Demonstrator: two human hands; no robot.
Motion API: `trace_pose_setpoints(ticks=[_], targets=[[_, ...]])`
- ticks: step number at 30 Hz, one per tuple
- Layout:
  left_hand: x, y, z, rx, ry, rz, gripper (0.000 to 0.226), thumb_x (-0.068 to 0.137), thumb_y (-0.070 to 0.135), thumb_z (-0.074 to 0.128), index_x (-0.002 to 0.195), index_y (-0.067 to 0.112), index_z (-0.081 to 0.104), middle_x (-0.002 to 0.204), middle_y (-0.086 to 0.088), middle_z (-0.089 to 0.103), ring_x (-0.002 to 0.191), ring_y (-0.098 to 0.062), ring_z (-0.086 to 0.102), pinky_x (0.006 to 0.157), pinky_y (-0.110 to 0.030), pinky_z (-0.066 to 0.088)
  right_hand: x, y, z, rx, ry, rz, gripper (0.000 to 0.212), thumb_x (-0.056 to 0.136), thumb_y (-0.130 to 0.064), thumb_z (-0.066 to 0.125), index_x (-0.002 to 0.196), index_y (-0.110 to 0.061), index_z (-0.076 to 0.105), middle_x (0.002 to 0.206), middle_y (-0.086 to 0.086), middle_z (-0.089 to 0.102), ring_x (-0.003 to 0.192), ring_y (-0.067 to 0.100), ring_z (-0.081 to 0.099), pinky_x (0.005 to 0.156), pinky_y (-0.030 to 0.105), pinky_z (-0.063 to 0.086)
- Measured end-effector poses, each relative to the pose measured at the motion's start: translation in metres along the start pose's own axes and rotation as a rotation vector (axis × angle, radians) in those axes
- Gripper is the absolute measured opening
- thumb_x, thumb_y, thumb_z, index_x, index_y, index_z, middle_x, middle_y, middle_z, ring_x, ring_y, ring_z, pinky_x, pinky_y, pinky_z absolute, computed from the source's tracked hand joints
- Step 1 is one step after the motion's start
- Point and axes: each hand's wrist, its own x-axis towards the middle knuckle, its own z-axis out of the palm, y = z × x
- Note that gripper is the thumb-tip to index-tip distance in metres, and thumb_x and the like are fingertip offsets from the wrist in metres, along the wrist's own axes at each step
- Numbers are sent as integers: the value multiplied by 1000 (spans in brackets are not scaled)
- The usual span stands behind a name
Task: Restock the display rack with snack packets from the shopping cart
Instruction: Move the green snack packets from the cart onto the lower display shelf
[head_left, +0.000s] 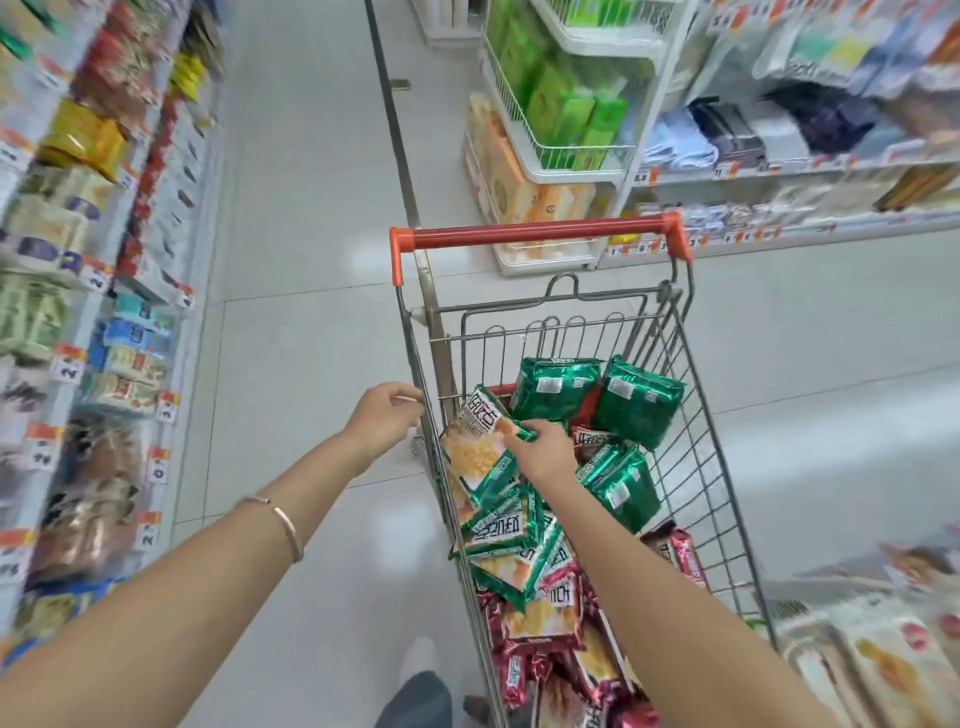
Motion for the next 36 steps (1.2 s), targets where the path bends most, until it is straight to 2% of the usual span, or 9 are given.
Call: trace_pose_setpoints(ticks=[4,8,13,16,21,25,29,34,36], targets=[[-7,-3,9,54,12,50,36,92,23,69,123,8,60,105,-4,62,99,-20,58,83,-30,47,-23,6,-63,187,38,-134,38,94,-32,65,124,-10,65,86,-2,69,57,20,56,51,26,45],[-31,22,55,27,-331,-15,80,61,59,83,124,17,58,114,3,68,97,-15,67,81,-27,53,-20,23,-123,608,-330,3,28,85,-12,70,113,-17,66,112,9,65,99,27,59,84,30,47],[-43,22,101,-307,-509,-274,35,89,40,65,106,9,64,99,-9,74,88,-23,69,94,-40,54,3,80,-137,745,-424,133,40,100,-28,54,137,-11,53,128,14,62,115,29,61,101,41,47],[-42,10,117,-327,-326,-271,28,97,36,58,103,9,65,88,-8,75,83,-23,70,82,-37,58,23,118,-118,330,-165,237,44,97,-19,56,140,-12,47,126,16,61,109,33,63,94,43,54],[-51,-11,125,-357,-153,-260,29,99,38,55,95,15,70,85,-9,75,81,-24,68,76,-35,56,45,152,-75,-308,-460,179,81,102,-45,43,154,-31,-18,91,12,62,63,21,56,70,37,55],[-63,-20,125,-336,-132,-254,31,98,43,55,93,16,70,91,-10,75,90,-26,68,94,-42,52,47,172,-55,-516,-236,178,88,92,-66,47,157,-25,4,151,30,27,113,40,59,98,46,50],[-72,-20,128,-327,-86,-270,36,97,46,56,106,12,66,85,-7,75,81,-23,69,78,-34,54,30,181,-63,-384,-43,116,75,90,-53,62,141,-4,38,147,25,31,88,30,63,81,35,54],[-84,-13,136,-364,-40,-271,41,96,45,58,117,10,63,97,-12,75,88,-27,69,74,-33,55,24,191,-78,-512,-112,-13,67,100,-35,52,154,-31,12,147,31,33,77,25,66,59,33,53],[-88,-12,139,-369,-34,-269,41,96,44,58,118,9,62,102,-16,74,91,-28,68,74,-33,54,23,191,-85,-545,-185,4,63,103,-31,45,156,-32,11,156,34,15,97,30,68,74,35,58]])
